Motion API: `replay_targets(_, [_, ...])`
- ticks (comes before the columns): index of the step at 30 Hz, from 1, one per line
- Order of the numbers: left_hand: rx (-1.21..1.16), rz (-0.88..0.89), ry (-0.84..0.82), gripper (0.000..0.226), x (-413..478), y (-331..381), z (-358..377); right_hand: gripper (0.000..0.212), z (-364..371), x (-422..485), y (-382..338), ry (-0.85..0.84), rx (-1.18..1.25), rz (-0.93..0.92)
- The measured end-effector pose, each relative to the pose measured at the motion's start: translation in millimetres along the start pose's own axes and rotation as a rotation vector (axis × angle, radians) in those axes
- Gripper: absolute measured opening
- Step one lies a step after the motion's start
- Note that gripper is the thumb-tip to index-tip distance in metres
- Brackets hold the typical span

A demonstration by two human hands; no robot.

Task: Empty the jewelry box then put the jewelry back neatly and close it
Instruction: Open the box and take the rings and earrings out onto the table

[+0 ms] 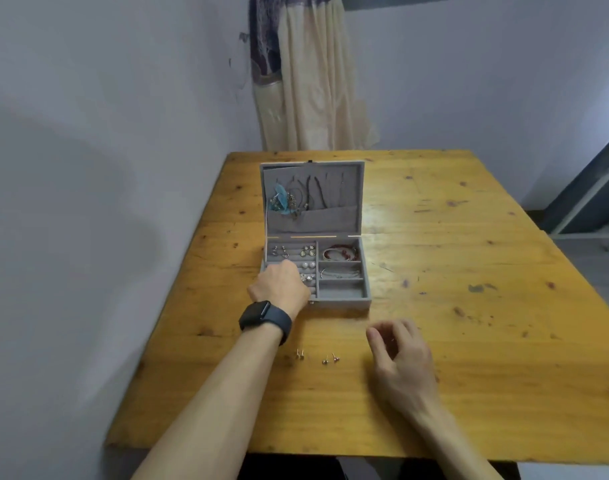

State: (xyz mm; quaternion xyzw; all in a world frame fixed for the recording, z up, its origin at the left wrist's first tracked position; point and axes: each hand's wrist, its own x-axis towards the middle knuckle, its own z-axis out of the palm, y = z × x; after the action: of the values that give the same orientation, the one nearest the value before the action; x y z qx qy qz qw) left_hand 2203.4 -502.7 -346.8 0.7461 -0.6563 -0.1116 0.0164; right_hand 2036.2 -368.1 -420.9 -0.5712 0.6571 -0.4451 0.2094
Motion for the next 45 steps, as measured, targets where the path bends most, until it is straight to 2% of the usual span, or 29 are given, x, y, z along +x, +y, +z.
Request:
replay_targets(5, [-0.074,-0.013,-0.112,0.030,0,-2,-8,0.003,0,-1,5,-0.040,-0.028,-0.019])
replay_targets(9, [-0.084,0.034,-0.131,0.033,-4,-2,-7,0.004,-1,-1,8,-0.045,-0.041,-0.029])
replay_targets(12, [-0.161,0.070,-0.099,0.026,-9,-8,-13,0.004,-2,-1,8,-0.028,-0.027,-0.022])
replay_targets(15, [-0.336,0.100,-0.037,0.017,-17,-19,-18,0.003,-2,0,8,-0.013,-0.018,-0.015])
replay_targets(18, [-0.614,0.081,-0.045,0.010,-27,-27,-22,0.003,-1,0,8,0.000,-0.011,-0.011])
replay_targets(24, [-1.017,0.094,-0.100,0.020,-52,-30,-23,0.005,-5,0,5,0.018,0.010,-0.032])
replay_targets(26, [-0.992,0.173,-0.149,0.020,-63,-27,-18,0.003,-8,-2,8,-0.012,-0.007,-0.059])
replay_targets(28, [-0.840,0.268,-0.158,0.015,-73,-24,-6,0.004,-14,-7,15,-0.056,-0.096,-0.105])
replay_targets(31, [-0.609,0.372,-0.117,0.009,-88,-18,15,0.008,-25,-16,25,-0.100,-0.356,-0.242])
replay_targets(34, [-0.476,0.484,-0.050,0.009,-99,-10,34,0.009,-27,-22,26,-0.112,-0.472,-0.328])
replay_targets(38, [-0.260,0.576,0.077,0.014,-108,-1,54,0.011,-27,-24,27,-0.089,-0.416,-0.290])
replay_targets(42, [-0.274,0.534,0.151,0.017,-113,2,67,0.011,-31,-26,29,-0.086,-0.323,-0.249])
replay_targets(45, [-0.312,0.495,0.100,0.020,-113,0,71,0.011,-32,-25,30,-0.082,-0.281,-0.219])
